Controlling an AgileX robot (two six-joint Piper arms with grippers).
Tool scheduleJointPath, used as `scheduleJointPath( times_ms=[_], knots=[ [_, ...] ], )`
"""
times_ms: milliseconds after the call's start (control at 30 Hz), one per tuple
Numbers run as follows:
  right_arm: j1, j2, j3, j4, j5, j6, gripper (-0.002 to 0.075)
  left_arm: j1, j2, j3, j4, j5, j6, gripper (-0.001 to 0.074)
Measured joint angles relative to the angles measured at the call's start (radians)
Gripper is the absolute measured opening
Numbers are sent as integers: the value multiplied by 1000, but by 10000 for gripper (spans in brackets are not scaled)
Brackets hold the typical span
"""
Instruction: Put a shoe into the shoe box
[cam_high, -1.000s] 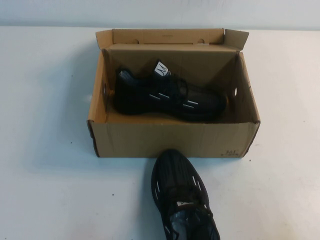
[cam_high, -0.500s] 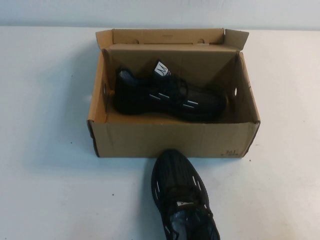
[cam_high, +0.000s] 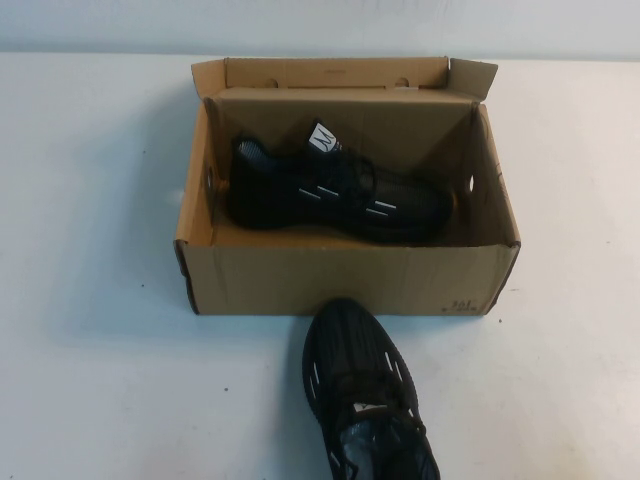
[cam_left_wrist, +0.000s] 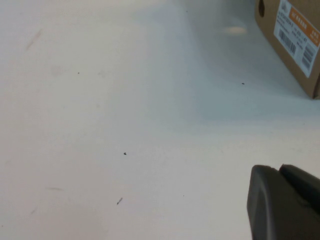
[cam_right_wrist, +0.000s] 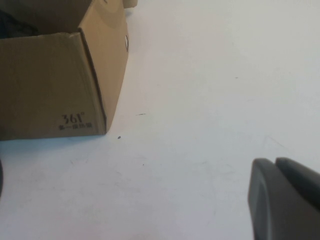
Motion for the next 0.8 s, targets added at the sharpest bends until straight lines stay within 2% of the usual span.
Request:
scheduleJointPath(
  times_ms=[800],
  knots=[
    [0, 0, 0, 0, -40, 0, -16, 0, 0, 0, 3, -2, 0, -3]
  ],
)
